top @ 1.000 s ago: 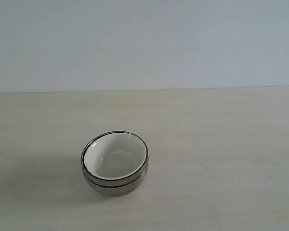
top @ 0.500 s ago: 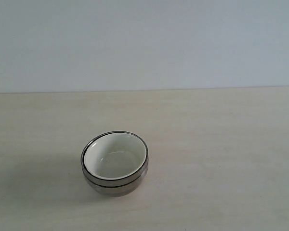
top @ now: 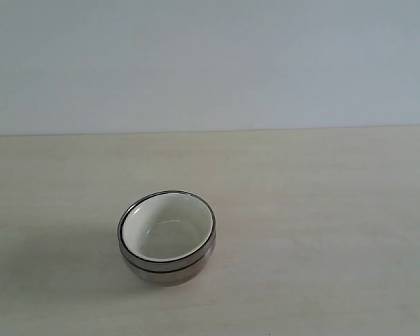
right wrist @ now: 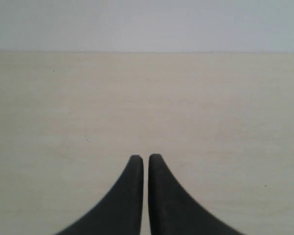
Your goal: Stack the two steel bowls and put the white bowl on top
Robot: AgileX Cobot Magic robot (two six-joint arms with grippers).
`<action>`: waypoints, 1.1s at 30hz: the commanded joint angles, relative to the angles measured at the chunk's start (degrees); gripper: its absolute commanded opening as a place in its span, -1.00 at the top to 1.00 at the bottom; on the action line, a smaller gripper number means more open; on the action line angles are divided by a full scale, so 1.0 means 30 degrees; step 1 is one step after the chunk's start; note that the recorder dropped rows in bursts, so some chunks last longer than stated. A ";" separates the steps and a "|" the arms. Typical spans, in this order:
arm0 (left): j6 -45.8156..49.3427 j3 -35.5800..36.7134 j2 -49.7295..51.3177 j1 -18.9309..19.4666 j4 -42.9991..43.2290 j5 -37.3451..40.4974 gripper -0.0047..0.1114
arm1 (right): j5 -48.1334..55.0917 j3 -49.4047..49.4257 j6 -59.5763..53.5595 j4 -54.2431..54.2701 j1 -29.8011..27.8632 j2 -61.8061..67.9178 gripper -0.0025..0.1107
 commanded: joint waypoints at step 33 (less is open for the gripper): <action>-0.0091 0.0058 -0.0059 -0.0095 0.0000 -0.0144 0.85 | -0.0130 -0.0011 -0.1000 -0.0090 -0.0035 -0.0092 0.96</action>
